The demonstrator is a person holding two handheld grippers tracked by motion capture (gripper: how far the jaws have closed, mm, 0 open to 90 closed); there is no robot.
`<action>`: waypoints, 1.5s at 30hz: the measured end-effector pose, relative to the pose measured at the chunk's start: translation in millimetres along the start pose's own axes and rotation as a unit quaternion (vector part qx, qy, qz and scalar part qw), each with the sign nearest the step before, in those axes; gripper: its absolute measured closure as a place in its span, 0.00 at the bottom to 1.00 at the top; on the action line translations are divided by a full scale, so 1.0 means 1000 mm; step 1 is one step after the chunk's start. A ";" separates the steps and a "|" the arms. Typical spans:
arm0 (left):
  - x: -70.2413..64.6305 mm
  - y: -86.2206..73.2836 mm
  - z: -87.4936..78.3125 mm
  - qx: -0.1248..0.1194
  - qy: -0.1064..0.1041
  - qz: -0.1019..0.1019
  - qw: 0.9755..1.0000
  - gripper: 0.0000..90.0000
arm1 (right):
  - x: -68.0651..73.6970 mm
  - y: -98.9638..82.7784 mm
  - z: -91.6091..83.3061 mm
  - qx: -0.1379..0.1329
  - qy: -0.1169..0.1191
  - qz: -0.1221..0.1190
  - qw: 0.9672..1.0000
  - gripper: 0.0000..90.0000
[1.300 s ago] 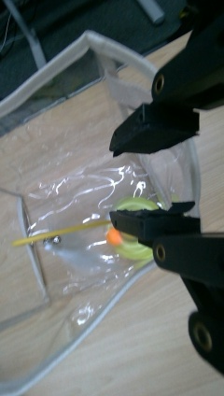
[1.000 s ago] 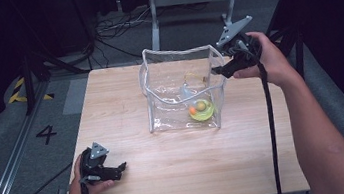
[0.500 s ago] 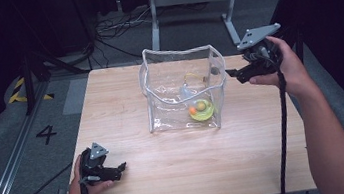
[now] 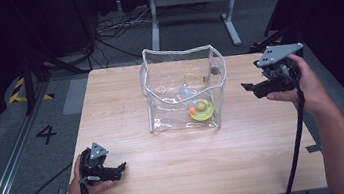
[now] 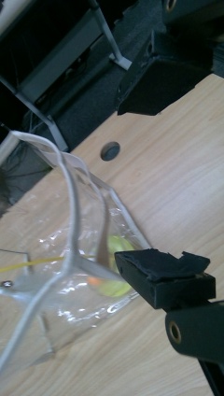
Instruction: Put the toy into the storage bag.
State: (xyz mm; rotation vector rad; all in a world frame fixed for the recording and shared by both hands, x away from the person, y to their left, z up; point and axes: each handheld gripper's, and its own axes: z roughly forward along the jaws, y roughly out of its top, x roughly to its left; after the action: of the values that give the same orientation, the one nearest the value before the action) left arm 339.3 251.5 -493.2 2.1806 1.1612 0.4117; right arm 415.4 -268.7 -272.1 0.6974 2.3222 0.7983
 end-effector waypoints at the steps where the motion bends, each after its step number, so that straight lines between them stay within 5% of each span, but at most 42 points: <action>1: 0.000 0.000 0.000 0.000 0.000 0.000 1.000 0.01 | 0.002 -0.003 0.001 0.004 -0.004 -0.004 1.000 0.26; 26: 0.000 0.000 0.000 -0.001 0.001 -0.001 1.000 0.01 | 0.039 -0.089 0.029 0.055 -0.008 -0.013 0.998 0.24; 45: -0.002 -0.001 0.000 -0.001 0.004 -0.011 1.000 0.01 | 0.054 -0.178 0.039 0.044 0.009 0.064 0.997 0.22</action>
State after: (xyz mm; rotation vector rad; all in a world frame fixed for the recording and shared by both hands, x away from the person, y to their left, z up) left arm 338.0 250.2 -493.6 2.1649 1.1879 0.4114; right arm 352.9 -342.1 -436.2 0.8882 2.3586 0.7652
